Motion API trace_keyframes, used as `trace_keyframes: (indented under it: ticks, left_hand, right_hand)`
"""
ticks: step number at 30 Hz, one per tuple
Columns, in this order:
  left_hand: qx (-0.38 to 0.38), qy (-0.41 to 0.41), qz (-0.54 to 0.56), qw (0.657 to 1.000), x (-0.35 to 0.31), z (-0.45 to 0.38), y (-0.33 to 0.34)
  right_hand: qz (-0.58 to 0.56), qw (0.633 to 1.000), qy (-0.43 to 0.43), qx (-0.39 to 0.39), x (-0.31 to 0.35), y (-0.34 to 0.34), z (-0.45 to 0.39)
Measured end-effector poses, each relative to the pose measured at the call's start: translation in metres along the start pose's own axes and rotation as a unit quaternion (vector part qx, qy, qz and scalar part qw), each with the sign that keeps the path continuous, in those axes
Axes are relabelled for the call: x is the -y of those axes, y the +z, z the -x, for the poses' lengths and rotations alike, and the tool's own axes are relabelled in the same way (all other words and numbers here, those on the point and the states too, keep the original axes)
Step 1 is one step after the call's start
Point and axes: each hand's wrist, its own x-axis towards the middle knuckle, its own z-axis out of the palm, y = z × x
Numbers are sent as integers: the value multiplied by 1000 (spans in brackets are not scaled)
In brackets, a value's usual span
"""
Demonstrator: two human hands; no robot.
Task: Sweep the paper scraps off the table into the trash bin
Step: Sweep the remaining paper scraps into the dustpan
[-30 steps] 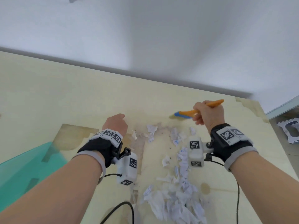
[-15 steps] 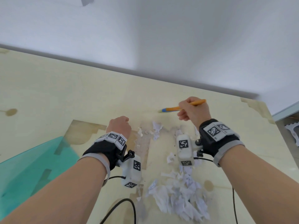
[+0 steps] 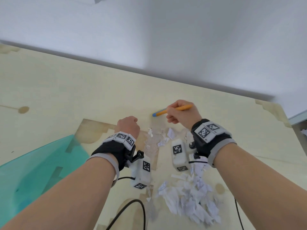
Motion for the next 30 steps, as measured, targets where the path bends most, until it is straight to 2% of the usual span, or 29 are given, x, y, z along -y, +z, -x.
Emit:
trace_keyframes:
  ticks: [2,6,9,12,16,18,20,23,25,28,30]
  left_hand:
    - [0,0,7,1000,1,-1,0]
    - [-6,2,19,1000,4,-1,-2]
    - [-3,2,20,1000,4,0,-2]
    - [4,-3,20,1000,5,2,-1]
    - [0,-3,25,1000,5,7,-3]
    - [-10,4,32,999,6,8,-5]
    - [-18,9,36,999,8,10,-7]
    - [-29,9,41,999,15,15,-12]
    - [-33,2,46,998,19,19,-16]
    - [-32,1,41,999,25,27,-19]
    - [-33,-1,45,998,29,32,-20]
  right_hand:
    - [39,999,21,20,-8,8,5]
    - [138,989,50,2,-6,-6,7]
    - [66,997,16,-43,7,-17,3]
    - [-9,1000,-14,-15,10,-4,6]
    - [68,995,18,71,-10,18,24]
    - [102,992,36,65,-9,7,26]
    - [117,992,39,26,-3,-7,23]
    - [39,999,-3,-13,7,-11,23]
    - [1,1000,-22,21,7,4,29]
    - [79,993,-11,89,-9,24,44]
    - [127,989,-3,76,-16,20,50]
